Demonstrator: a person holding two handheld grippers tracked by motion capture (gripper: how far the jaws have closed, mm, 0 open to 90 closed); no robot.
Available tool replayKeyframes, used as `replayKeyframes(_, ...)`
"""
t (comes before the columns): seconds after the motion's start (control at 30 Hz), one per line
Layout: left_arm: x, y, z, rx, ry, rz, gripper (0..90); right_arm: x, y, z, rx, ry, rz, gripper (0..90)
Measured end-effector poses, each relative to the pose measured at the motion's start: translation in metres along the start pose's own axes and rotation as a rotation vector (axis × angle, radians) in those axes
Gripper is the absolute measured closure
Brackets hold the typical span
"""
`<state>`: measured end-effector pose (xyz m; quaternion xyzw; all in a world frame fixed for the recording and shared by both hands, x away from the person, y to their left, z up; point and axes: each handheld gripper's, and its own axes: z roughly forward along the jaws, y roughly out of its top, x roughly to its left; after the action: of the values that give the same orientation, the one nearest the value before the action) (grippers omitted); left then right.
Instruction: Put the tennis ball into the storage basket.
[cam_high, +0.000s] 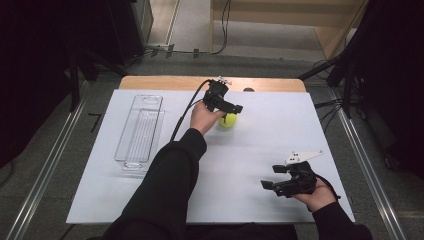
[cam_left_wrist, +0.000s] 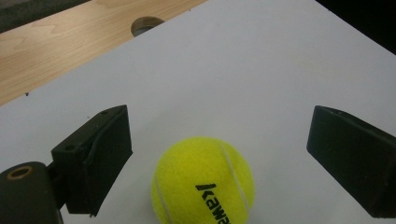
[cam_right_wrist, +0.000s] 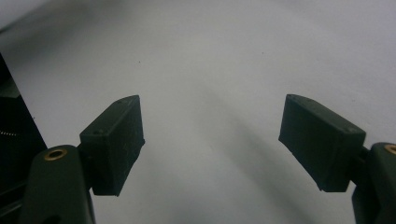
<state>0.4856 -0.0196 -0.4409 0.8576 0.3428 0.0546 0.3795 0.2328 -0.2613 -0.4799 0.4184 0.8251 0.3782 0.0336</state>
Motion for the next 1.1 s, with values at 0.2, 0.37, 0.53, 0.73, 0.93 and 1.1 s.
replayKeyframes(0.2,0.002,-0.005,0.005,0.007,0.000,-0.012,7.2,0.000,0.000,0.000,0.004,-0.002,-0.004,19.9)
replayKeyframes(0.37,0.003,-0.010,0.009,0.025,0.005,-0.009,7.2,0.000,0.000,0.000,0.003,-0.003,-0.004,19.8)
replayKeyframes(0.53,0.005,-0.015,0.012,0.027,0.002,-0.020,7.2,0.000,0.000,0.000,0.005,-0.003,-0.003,19.9)
replayKeyframes(0.73,0.006,-0.021,0.016,0.046,0.004,-0.020,7.2,0.000,0.000,0.001,0.007,-0.005,-0.004,19.8)
replayKeyframes(0.93,0.007,-0.026,0.020,0.052,-0.003,-0.030,7.2,0.000,0.000,0.001,0.008,-0.004,-0.001,19.9)
replayKeyframes(1.1,0.006,-0.030,0.026,0.068,-0.007,-0.030,7.2,0.000,0.000,0.001,0.008,-0.003,-0.002,19.9)
